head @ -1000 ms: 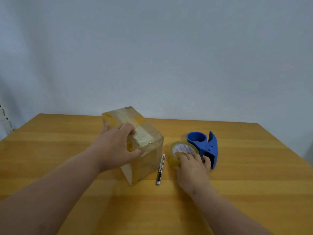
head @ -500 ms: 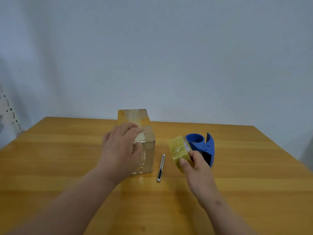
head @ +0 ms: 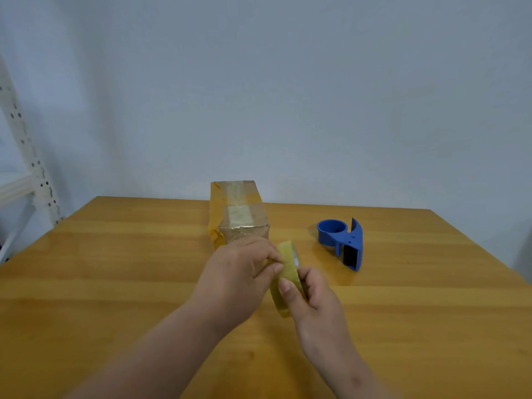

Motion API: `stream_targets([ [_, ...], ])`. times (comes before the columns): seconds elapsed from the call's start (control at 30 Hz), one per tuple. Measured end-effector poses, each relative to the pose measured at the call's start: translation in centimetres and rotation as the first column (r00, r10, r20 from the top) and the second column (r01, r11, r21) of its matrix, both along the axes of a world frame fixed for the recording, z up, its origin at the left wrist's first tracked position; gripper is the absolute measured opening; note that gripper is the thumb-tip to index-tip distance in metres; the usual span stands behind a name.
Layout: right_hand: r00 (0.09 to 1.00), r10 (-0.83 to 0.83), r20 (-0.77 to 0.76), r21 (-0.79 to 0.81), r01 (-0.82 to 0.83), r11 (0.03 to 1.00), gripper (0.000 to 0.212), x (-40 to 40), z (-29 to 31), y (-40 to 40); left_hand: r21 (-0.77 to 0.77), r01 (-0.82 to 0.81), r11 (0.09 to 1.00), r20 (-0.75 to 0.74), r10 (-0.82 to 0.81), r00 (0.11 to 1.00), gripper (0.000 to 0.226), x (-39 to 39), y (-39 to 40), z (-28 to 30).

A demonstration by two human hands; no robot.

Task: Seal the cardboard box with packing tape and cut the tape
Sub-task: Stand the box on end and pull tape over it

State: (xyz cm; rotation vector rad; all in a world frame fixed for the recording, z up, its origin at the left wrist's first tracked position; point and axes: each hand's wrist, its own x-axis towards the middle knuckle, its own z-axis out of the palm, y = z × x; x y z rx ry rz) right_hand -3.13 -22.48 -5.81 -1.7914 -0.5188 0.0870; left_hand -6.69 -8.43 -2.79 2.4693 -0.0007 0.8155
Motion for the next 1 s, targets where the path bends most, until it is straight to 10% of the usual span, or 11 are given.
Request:
stream_targets([
  [0.33, 0.924, 0.346, -0.161, 0.021, -0.347, 0.938, 0.032, -1.8, -0.2, 1.3, 0.132, -0.1, 0.986, -0.21, 0.126, 0.97, 0.014, -1.6, 2.4, 2.5],
  [0.57, 0.961, 0.268, 0.063, -0.094, -0.262, 0.961, 0.035, -1.0, -0.2, 2.3, 0.166, -0.089, 0.982, -0.216, 0.124, 0.969, 0.014, -1.2, 4.3, 4.3],
  [1.0, 0.975, 0.123, -0.184, -0.057, -0.135, 0.989, 0.027, 1.9, 1.1, 4.4, 0.104, -0.078, 0.992, -0.216, 0.099, 0.971, 0.031, 3.0, 6.5, 8.3],
])
